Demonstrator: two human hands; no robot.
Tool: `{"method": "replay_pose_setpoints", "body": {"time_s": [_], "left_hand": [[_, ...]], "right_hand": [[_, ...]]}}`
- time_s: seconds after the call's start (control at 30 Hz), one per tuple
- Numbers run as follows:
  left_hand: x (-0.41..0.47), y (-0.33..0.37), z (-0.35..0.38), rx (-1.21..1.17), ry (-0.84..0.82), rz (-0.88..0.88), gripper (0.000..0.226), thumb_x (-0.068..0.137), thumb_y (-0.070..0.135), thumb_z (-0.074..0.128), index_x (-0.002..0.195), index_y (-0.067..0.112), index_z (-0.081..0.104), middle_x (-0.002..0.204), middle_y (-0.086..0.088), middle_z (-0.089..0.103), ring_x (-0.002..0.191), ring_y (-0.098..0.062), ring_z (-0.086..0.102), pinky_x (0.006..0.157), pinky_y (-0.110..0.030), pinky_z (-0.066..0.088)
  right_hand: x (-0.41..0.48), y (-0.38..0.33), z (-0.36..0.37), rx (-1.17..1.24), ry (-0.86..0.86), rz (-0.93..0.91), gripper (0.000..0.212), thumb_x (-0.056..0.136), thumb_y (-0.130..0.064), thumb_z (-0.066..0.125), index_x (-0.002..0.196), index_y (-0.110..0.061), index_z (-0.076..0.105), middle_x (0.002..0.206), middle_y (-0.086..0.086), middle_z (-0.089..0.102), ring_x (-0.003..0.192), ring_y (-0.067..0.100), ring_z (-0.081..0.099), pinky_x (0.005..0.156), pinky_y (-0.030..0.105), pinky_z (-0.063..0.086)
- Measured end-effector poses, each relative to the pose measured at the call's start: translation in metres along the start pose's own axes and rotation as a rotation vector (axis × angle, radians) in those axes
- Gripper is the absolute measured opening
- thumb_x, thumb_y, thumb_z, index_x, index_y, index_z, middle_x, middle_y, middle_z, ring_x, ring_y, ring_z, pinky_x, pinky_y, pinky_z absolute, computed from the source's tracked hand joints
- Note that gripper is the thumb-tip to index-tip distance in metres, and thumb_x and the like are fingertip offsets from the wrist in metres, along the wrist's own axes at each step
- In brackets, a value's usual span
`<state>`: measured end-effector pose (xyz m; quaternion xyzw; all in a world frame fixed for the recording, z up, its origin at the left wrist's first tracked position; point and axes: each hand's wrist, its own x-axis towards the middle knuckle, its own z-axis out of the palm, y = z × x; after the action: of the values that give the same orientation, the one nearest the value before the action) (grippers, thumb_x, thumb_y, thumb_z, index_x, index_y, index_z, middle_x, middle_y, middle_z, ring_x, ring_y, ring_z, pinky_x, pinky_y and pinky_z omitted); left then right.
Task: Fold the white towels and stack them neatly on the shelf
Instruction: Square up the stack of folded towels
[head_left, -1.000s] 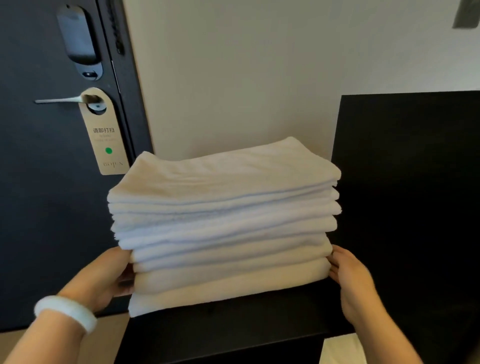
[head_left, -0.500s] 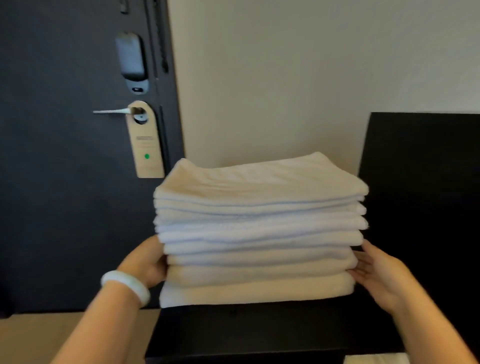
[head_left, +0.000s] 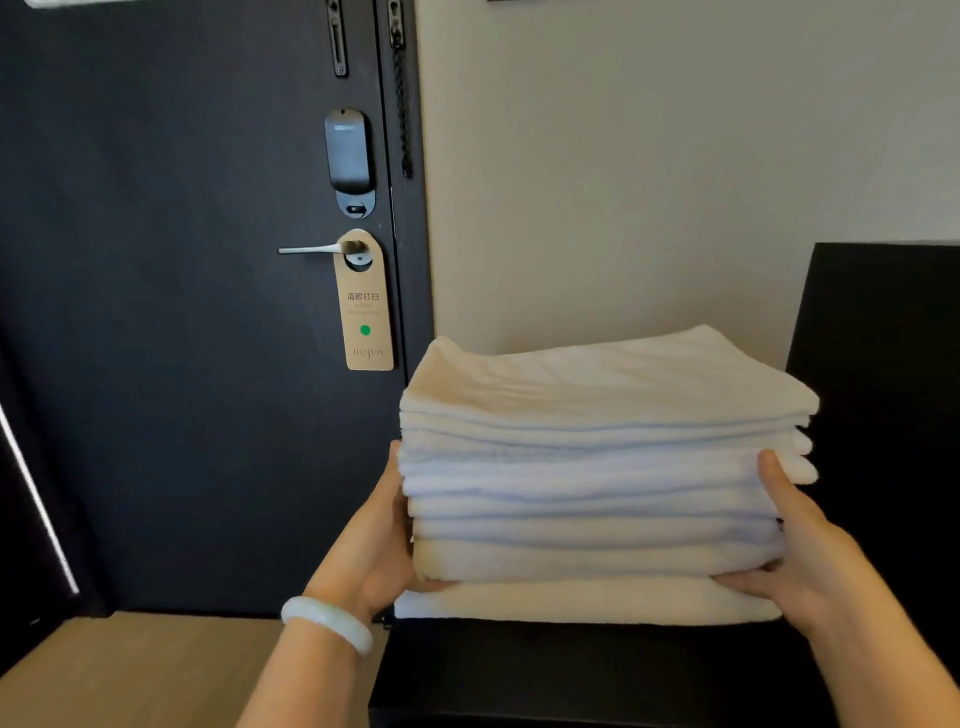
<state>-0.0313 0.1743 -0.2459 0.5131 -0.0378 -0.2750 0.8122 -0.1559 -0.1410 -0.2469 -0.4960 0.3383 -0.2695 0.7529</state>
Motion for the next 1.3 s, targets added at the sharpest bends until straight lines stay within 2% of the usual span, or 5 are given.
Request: {"method": "replay_pose_setpoints", "body": {"time_s": [0.17, 0.4, 0.7, 1.0, 1.3], "left_hand": [[-0.005, -0.016, -0.007, 0.016, -0.079, 0.125, 0.049, 0.091, 0.058, 0.054, 0.133, 0.034, 0.058, 0.136, -0.002, 0.059, 0.126, -0.030, 0.054, 0.087, -0.054, 0.052], [-0.013, -0.029, -0.001, 0.095, -0.105, 0.321, 0.041, 0.095, 0.046, 0.050, 0.135, 0.034, 0.054, 0.129, 0.000, 0.064, 0.119, -0.024, 0.061, 0.099, -0.060, 0.046], [0.006, -0.029, 0.019, 0.092, 0.266, 0.370, 0.022, 0.085, 0.033, 0.070, 0.107, 0.032, 0.070, 0.103, 0.003, 0.074, 0.105, -0.024, 0.066, 0.097, -0.055, 0.048], [0.001, -0.011, 0.026, 0.071, 0.212, 0.448, 0.018, 0.087, 0.019, 0.067, 0.104, 0.022, 0.072, 0.108, -0.008, 0.073, 0.108, -0.032, 0.065, 0.080, -0.043, 0.048], [0.001, 0.009, 0.025, 0.059, 0.172, 0.547, 0.022, 0.089, 0.013, 0.065, 0.109, 0.018, 0.071, 0.110, -0.014, 0.071, 0.102, -0.034, 0.066, 0.080, -0.049, 0.049]], "right_hand": [[0.005, 0.010, 0.003, -0.001, 0.034, -0.026, 0.073, 0.072, -0.048, 0.080, 0.137, -0.038, 0.050, 0.138, 0.006, 0.051, 0.121, 0.035, 0.049, 0.079, 0.050, 0.050], [0.012, 0.018, 0.009, 0.044, 0.100, -0.103, 0.071, 0.074, -0.047, 0.079, 0.138, -0.037, 0.048, 0.139, 0.006, 0.051, 0.126, 0.037, 0.046, 0.087, 0.059, 0.049], [0.011, 0.026, 0.017, 0.048, 0.107, -0.197, 0.062, 0.066, -0.042, 0.085, 0.122, -0.041, 0.058, 0.120, 0.001, 0.061, 0.112, 0.033, 0.056, 0.084, 0.062, 0.051], [-0.007, 0.024, 0.019, 0.173, 0.112, -0.349, 0.033, 0.080, -0.022, 0.078, 0.108, -0.037, 0.068, 0.109, -0.007, 0.070, 0.101, 0.017, 0.066, 0.082, 0.048, 0.056], [-0.013, 0.012, 0.028, 0.137, 0.069, -0.485, 0.030, 0.082, -0.025, 0.076, 0.107, -0.038, 0.068, 0.109, -0.010, 0.070, 0.102, 0.012, 0.067, 0.088, 0.047, 0.055]]}}
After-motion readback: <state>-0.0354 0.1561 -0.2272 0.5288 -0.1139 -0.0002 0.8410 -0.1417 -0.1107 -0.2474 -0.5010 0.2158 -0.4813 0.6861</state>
